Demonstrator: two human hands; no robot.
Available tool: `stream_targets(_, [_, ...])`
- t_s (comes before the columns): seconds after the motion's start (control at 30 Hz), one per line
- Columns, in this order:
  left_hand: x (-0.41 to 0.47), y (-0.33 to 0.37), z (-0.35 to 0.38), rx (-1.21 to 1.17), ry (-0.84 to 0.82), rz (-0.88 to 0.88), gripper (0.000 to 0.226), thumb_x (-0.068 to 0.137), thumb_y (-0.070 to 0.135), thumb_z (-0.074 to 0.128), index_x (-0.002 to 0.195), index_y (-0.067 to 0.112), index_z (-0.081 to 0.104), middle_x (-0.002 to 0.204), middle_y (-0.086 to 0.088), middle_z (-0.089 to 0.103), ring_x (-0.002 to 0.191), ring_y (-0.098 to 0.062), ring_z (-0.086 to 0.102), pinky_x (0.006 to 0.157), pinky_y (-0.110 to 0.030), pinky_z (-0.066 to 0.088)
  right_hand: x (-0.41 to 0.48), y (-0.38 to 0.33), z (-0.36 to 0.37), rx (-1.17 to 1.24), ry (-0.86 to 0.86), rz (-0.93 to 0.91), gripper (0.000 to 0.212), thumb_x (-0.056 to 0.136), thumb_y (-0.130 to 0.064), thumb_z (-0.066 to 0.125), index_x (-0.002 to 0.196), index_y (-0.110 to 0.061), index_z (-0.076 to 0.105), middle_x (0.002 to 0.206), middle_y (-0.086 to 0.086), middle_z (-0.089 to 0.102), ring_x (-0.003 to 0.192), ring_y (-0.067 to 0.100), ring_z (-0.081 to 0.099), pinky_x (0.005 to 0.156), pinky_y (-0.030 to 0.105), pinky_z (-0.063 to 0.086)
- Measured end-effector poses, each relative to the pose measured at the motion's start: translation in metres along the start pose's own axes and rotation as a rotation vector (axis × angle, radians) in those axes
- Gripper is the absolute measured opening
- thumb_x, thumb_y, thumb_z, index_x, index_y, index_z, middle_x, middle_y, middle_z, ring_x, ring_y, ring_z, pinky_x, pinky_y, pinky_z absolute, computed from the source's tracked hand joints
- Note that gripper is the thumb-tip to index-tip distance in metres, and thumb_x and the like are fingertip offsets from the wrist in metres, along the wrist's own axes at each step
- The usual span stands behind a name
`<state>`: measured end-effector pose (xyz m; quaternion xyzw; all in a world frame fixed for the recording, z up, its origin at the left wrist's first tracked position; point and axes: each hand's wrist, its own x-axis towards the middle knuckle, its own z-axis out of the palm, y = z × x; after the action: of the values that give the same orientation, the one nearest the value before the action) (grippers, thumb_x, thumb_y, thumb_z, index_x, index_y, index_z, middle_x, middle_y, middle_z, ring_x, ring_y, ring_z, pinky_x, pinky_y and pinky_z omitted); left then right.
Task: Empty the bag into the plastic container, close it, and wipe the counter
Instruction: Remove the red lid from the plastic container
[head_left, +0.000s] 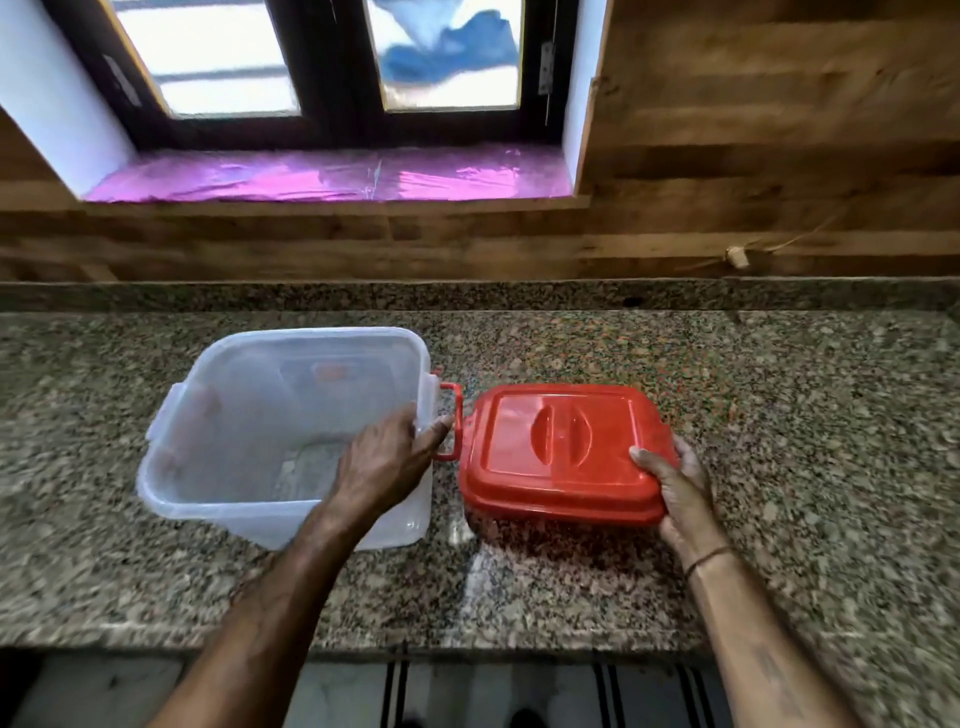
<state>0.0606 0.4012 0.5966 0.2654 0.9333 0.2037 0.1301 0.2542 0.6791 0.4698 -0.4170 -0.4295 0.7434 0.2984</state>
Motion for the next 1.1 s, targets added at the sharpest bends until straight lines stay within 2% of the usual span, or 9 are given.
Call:
stream_targets(0.17, [-0.003, 0.0, -0.006, -0.012, -0.028, -0.01, 0.049, 0.1, 0.063, 0.044, 0.106, 0.019, 0.063, 0.099, -0.007, 0.077, 0.102, -0.036, 0.069, 0.085, -0.043, 0.053, 0.013, 0.031, -0.007, -0.118, 0.02, 0.024, 0.073, 0.084, 0.002, 0.078, 0.148, -0.016, 0.049, 0.135, 0.017, 0.067, 0.109, 0.03, 0.07, 0.094, 0.043, 0.06])
stream_targets(0.3, [-0.004, -0.003, -0.006, -0.015, -0.036, -0.01, 0.049, 0.1, 0.062, 0.044, 0.104, 0.017, 0.063, 0.1, -0.004, 0.077, 0.096, -0.034, 0.073, 0.087, -0.045, 0.054, 0.014, 0.042, -0.017, -0.379, 0.037, -0.031, 0.063, 0.083, -0.003, 0.081, 0.141, -0.015, 0.058, 0.126, 0.014, 0.073, 0.096, 0.023, 0.073, 0.08, 0.028, 0.061])
stream_targets(0.5, [-0.005, -0.003, -0.005, -0.039, -0.019, 0.001, 0.04, 0.1, 0.062, 0.046, 0.093, 0.026, 0.062, 0.091, 0.0, 0.079, 0.091, -0.03, 0.075, 0.084, -0.042, 0.055, 0.013, 0.048, -0.019, -0.759, 0.143, -0.079, 0.069, 0.087, -0.021, 0.082, 0.148, -0.013, 0.051, 0.142, 0.015, 0.058, 0.123, 0.034, 0.063, 0.101, 0.047, 0.058])
stream_targets(0.63, [-0.005, -0.001, -0.006, -0.04, -0.019, 0.005, 0.039, 0.1, 0.062, 0.046, 0.094, 0.027, 0.062, 0.089, 0.0, 0.079, 0.09, -0.027, 0.075, 0.082, -0.039, 0.054, 0.01, 0.045, -0.012, -0.962, 0.197, -0.077, 0.066, 0.089, -0.021, 0.08, 0.148, -0.009, 0.053, 0.146, 0.019, 0.051, 0.134, 0.04, 0.05, 0.112, 0.05, 0.047])
stream_targets(0.83, [-0.006, 0.001, -0.006, -0.036, -0.019, -0.001, 0.047, 0.101, 0.061, 0.045, 0.094, 0.017, 0.061, 0.098, -0.009, 0.076, 0.091, -0.034, 0.072, 0.084, -0.044, 0.055, 0.0, 0.039, -0.002, -0.972, 0.204, -0.025, 0.061, 0.094, -0.019, 0.073, 0.15, -0.016, 0.049, 0.145, 0.014, 0.047, 0.125, 0.035, 0.057, 0.094, 0.051, 0.059])
stream_targets(0.93, [-0.006, 0.002, -0.005, -0.009, -0.013, -0.019, 0.047, 0.099, 0.064, 0.045, 0.089, 0.019, 0.055, 0.097, -0.009, 0.076, 0.089, -0.033, 0.069, 0.072, -0.038, 0.049, -0.009, 0.036, 0.008, -0.971, 0.203, -0.077, 0.062, 0.095, -0.025, 0.071, 0.151, -0.021, 0.045, 0.146, 0.011, 0.045, 0.122, 0.032, 0.056, 0.092, 0.054, 0.059])
stream_targets(1.0, [-0.007, 0.002, -0.006, -0.03, -0.002, -0.025, 0.047, 0.097, 0.067, 0.047, 0.103, 0.023, 0.062, 0.115, -0.008, 0.076, 0.095, -0.029, 0.069, 0.07, -0.033, 0.045, -0.018, 0.03, 0.022, -0.955, 0.178, -0.138, 0.062, 0.096, -0.029, 0.07, 0.152, -0.022, 0.044, 0.148, 0.009, 0.043, 0.122, 0.028, 0.056, 0.093, 0.054, 0.059])
stream_targets(1.03, [-0.009, 0.001, -0.008, -0.056, 0.011, -0.013, 0.053, 0.095, 0.069, 0.05, 0.121, 0.024, 0.064, 0.128, -0.006, 0.073, 0.103, -0.028, 0.07, 0.076, -0.034, 0.049, -0.023, 0.026, 0.031, -0.949, 0.161, -0.18, 0.061, 0.096, -0.03, 0.07, 0.151, -0.022, 0.045, 0.149, 0.009, 0.044, 0.121, 0.025, 0.056, 0.094, 0.053, 0.059])
stream_targets(1.1, [-0.013, -0.001, -0.014, -0.108, 0.049, 0.03, 0.072, 0.092, 0.069, 0.055, 0.149, 0.026, 0.05, 0.145, -0.004, 0.062, 0.114, -0.025, 0.07, 0.092, -0.041, 0.055, -0.034, 0.012, 0.052, -0.934, 0.11, -0.278, 0.055, 0.096, -0.032, 0.069, 0.147, -0.022, 0.051, 0.147, 0.009, 0.048, 0.122, 0.022, 0.057, 0.095, 0.05, 0.059])
